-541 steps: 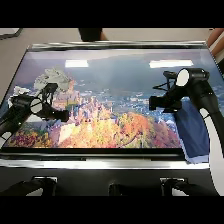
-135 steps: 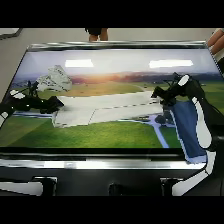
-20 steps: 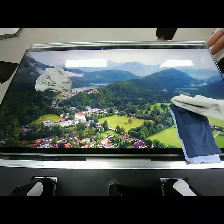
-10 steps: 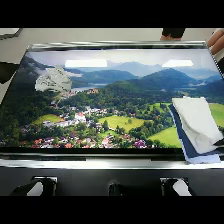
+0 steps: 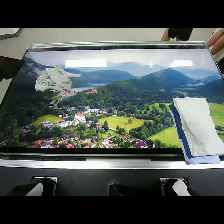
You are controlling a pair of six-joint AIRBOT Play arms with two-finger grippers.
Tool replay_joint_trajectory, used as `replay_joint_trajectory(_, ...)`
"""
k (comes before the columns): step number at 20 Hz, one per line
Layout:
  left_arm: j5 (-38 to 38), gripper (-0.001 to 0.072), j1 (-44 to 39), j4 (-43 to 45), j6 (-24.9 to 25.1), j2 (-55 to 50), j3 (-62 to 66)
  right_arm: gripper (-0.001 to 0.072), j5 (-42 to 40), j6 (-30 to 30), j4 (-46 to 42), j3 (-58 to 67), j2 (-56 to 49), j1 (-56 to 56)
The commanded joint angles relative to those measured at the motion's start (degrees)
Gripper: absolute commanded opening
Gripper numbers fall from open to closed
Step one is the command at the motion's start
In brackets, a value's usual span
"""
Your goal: Fold the shirts.
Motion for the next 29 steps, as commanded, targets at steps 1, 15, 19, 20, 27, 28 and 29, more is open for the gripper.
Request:
replay_joint_trajectory(1, -2.97, 0.0033, -10.29, 32.20, -12.35, -8.85, 5.60, 0.0557, -9.70, -8.63, 5.31, 8.92, -0.24, 15.21)
replay_joint_trajectory(15, -10.27, 0.0639, -23.23, 29.00, -22.47, -16.00, -17.07, 0.0575, 18.14, 4.70, -4.87, -3.43, -14.69, 51.28)
replay_joint_trajectory(19, -10.25, 0.0639, -23.26, 28.98, -22.47, -16.17, -17.09, 0.0575, 17.99, 4.68, -4.83, -3.43, -14.69, 51.28)
replay_joint_trajectory(20, -10.25, 0.0639, -23.26, 28.98, -22.47, -16.20, -17.09, 0.0575, 18.01, 4.68, -4.83, -3.43, -14.69, 51.28)
replay_joint_trajectory(27, -10.25, 0.0639, -23.26, 28.98, -22.47, -16.17, -17.09, 0.0575, 18.01, 4.70, -4.83, -3.43, -14.69, 51.28)
replay_joint_trajectory(28, -10.25, 0.0639, -23.26, 29.00, -22.47, -16.17, -17.09, 0.0575, 17.99, 4.70, -4.83, -3.43, -14.69, 51.28)
replay_joint_trajectory(29, -10.25, 0.0639, -23.26, 29.00, -22.47, -16.17, -17.09, 0.0575, 17.99, 4.70, -4.83, -3.43, -14.69, 51.28)
